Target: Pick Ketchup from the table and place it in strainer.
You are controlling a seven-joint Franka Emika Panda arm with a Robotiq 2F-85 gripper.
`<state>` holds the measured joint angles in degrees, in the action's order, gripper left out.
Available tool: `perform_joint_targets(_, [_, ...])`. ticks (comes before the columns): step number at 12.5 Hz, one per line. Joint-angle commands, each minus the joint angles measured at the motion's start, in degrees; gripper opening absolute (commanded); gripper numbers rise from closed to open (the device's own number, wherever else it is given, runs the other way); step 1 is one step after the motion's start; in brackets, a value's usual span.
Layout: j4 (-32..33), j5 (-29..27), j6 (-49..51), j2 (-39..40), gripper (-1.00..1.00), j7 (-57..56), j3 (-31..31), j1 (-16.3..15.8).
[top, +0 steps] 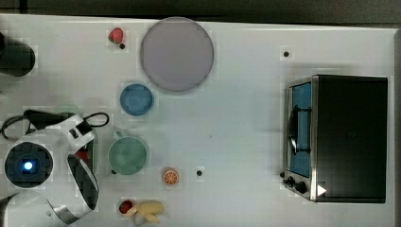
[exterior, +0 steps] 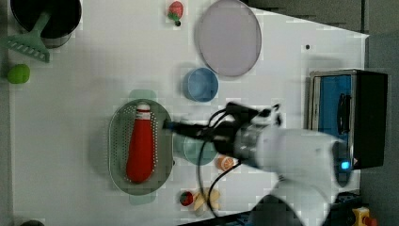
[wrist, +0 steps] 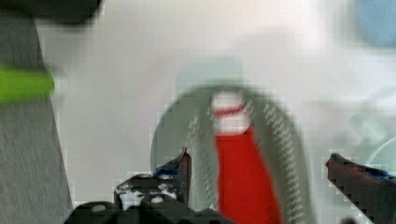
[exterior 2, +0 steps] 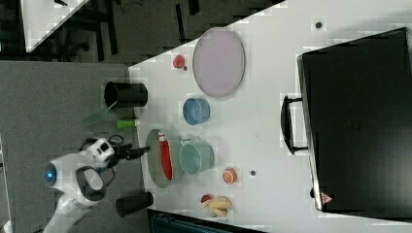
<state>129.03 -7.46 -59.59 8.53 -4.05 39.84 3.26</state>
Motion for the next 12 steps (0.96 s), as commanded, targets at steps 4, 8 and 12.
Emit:
perform_joint_targets(4, [-11.8, -2.7, 25.5, -9.7, 1.00, 2.3, -14.0, 11.0])
perform_joint_targets(8, [-22.4, -0.7, 43.5, -12.1, 1.00, 2.3, -26.6, 12.8])
perform_joint_targets(12, [-29.2, 7.4, 50.9, -12.2, 1.00, 2.4, -29.1, 12.8])
